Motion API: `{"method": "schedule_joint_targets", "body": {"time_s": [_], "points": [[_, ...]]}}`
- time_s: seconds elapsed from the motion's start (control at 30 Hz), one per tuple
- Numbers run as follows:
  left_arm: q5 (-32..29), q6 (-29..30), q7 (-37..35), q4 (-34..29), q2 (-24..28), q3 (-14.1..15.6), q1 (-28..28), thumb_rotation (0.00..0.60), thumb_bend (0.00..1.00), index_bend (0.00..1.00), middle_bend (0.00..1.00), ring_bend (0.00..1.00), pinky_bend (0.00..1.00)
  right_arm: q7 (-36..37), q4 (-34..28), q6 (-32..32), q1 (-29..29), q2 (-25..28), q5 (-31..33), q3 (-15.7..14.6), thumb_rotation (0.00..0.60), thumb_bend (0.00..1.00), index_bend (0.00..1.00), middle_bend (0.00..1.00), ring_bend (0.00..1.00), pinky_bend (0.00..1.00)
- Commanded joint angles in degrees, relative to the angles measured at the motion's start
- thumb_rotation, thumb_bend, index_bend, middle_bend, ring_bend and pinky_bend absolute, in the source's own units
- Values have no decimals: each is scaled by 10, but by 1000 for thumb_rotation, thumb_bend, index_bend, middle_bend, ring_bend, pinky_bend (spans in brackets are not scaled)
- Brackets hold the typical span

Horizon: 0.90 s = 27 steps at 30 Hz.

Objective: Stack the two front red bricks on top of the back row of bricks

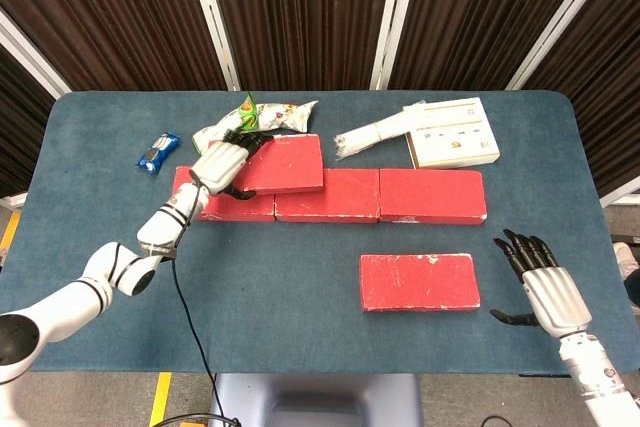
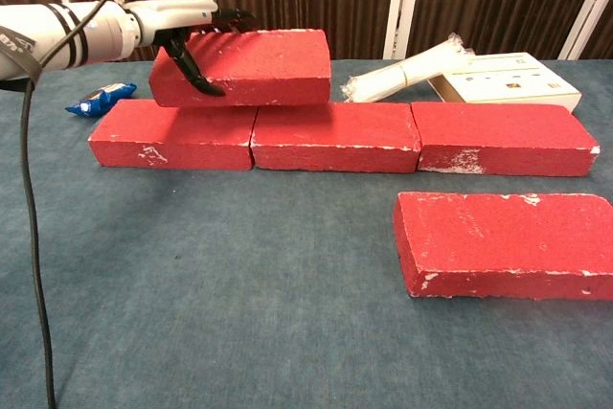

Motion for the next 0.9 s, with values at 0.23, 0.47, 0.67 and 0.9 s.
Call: {"method": "schedule_joint_targets", "body": {"time_s": [0.23,0.47,0.67,0.9], "points": [[26,11,-44,21,-16,34,-8,600,260,0,416,622,659,-1,-1,-4,2,-1,-1,-1,600,112,0,0,0,0],[26,18,-46,23,-19,45,-7,600,260,0,401,504,547,1,-1,-6,3,0,-1,-2,600,112,0,0,0,0],[25,20,-49,22,-20,53,-6,600,260,0,394,457,504,2,-1,-7,4,0,-1,-2,600,112,0,0,0,0],[21,16,-54,27,-23,59,-5,600,260,0,378,362,403,3,-2,-4,3,1,-3,-3,600,112,0,0,0,0]]}}
